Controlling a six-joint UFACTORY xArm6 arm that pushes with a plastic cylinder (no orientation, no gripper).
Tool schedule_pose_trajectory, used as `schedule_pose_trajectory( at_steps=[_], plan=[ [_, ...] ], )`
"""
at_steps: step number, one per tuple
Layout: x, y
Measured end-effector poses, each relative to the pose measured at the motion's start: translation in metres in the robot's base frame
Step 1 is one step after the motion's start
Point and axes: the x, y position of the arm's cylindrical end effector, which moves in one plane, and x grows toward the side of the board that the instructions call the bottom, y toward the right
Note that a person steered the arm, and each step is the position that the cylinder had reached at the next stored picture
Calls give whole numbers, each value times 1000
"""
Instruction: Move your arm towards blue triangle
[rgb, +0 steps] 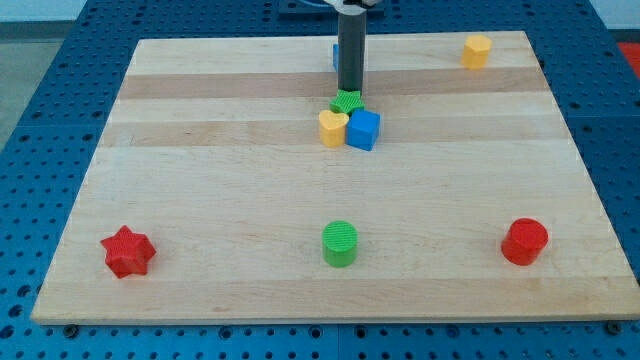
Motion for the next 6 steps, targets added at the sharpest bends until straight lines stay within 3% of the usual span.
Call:
schedule_pose_trajectory(
  at_steps=[3, 5, 6],
  plan=[
    [-10, -87],
    [-81, -90],
    [-92, -59]
  ],
)
